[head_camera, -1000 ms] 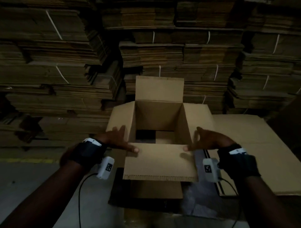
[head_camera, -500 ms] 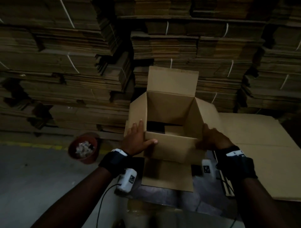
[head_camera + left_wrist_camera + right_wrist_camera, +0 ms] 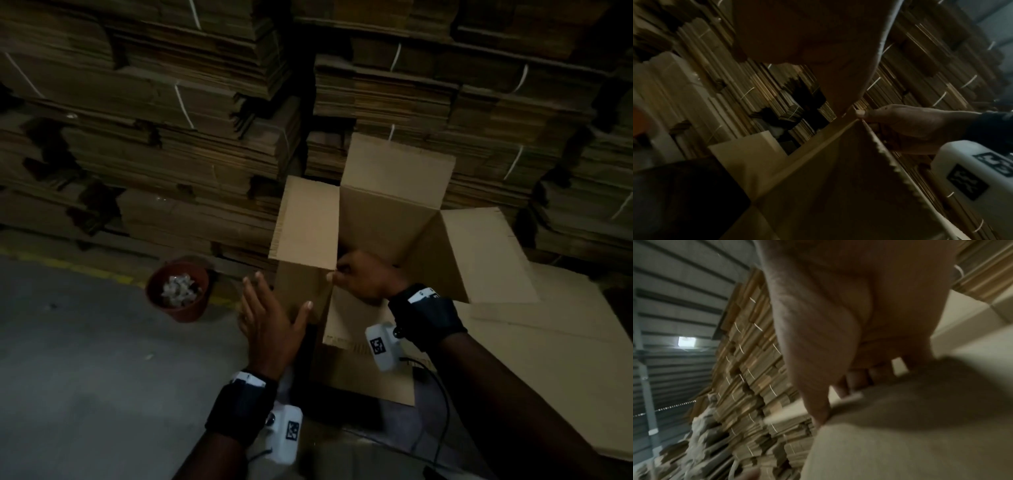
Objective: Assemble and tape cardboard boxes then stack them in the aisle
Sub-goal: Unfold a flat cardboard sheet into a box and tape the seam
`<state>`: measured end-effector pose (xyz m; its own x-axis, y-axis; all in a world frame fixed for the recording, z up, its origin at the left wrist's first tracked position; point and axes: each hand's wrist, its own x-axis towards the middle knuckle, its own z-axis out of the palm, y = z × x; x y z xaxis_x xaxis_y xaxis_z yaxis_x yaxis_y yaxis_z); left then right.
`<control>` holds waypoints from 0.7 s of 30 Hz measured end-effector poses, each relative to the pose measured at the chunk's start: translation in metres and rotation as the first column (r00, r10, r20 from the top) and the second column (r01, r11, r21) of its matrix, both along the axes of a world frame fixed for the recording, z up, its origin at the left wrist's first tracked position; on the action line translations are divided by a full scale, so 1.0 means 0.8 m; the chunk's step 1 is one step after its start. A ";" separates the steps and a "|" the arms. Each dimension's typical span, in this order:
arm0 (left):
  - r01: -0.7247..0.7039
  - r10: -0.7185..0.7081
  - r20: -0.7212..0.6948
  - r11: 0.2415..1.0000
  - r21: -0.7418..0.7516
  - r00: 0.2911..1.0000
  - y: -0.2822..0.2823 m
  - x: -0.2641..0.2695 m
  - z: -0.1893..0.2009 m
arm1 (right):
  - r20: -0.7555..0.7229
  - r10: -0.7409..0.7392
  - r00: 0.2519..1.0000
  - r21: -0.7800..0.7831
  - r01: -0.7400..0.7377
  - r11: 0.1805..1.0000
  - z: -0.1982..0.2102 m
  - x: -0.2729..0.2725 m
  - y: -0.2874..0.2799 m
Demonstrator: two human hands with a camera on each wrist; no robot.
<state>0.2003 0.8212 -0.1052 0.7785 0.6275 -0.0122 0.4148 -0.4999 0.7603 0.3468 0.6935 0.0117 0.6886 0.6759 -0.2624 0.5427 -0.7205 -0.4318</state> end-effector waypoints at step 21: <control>0.533 -0.533 0.027 0.841 -0.089 0.846 0.006 0.141 0.077 | -0.134 0.010 0.991 0.408 0.046 0.912 0.129 0.014 -0.187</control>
